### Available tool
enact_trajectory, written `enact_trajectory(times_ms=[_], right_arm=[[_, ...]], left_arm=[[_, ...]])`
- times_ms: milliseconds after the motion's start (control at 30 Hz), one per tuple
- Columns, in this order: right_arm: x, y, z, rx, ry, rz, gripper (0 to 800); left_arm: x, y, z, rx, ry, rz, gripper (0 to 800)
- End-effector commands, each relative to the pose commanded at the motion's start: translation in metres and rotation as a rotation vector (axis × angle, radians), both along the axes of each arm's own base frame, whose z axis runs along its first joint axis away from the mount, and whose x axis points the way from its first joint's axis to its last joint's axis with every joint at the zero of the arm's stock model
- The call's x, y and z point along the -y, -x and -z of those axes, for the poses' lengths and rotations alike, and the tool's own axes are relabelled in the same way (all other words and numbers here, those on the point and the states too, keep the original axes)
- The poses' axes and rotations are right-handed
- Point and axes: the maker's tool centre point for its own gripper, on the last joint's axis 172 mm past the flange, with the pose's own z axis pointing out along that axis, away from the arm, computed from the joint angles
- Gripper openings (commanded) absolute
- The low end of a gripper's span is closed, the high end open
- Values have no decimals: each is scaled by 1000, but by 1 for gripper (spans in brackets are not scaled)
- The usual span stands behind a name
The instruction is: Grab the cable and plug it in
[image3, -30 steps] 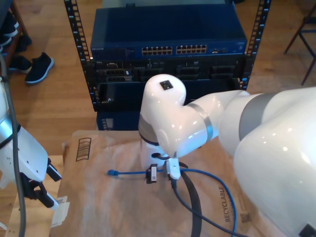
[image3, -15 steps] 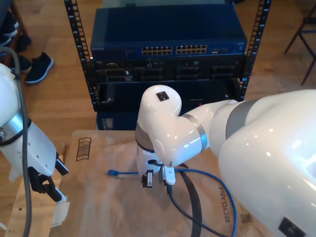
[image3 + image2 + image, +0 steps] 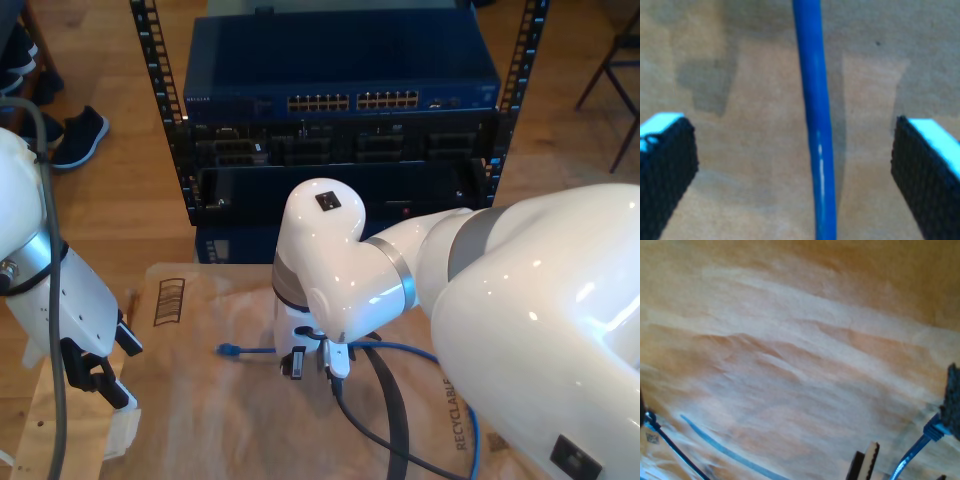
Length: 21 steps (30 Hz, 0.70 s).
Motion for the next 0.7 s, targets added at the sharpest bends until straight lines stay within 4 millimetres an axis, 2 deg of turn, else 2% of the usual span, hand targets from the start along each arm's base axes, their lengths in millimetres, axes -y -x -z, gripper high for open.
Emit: enact_trajectory(times_ms=[67, 100, 167, 200, 267, 400, 467, 567, 633, 700], right_arm=[[0, 0, 0, 0, -1, 0, 412], [0, 0, 0, 0, -1, 0, 341], [-2, -2, -1, 13, -8, 3, 111], [-5, -2, 0, 24, -16, 5, 39], [-7, -1, 2, 36, -22, 1, 8], [-6, -1, -5, 42, -29, 7, 2], [-1, 4, -26, 65, -47, 4, 2], [17, 15, -53, 83, -62, 15, 1], [38, 22, -72, 76, -64, 43, 1], [59, 25, -92, 76, -70, 75, 1]], left_arm=[[0, 0, 0, 1, 0, 1, 800], [0, 0, 0, 0, 0, 0, 800], [0, 0, 0, 1, 0, 1, 800], [0, 0, 0, 1, 0, 1, 800], [0, 0, 0, -1, 1, 2, 800], [0, -4, -7, 12, 4, 3, 800], [10, -18, -24, 48, 45, -15, 799], [42, -29, -61, 67, 180, -30, 795], [61, -35, -85, 87, 263, -21, 795], [75, -37, -99, 99, 329, -16, 795]])
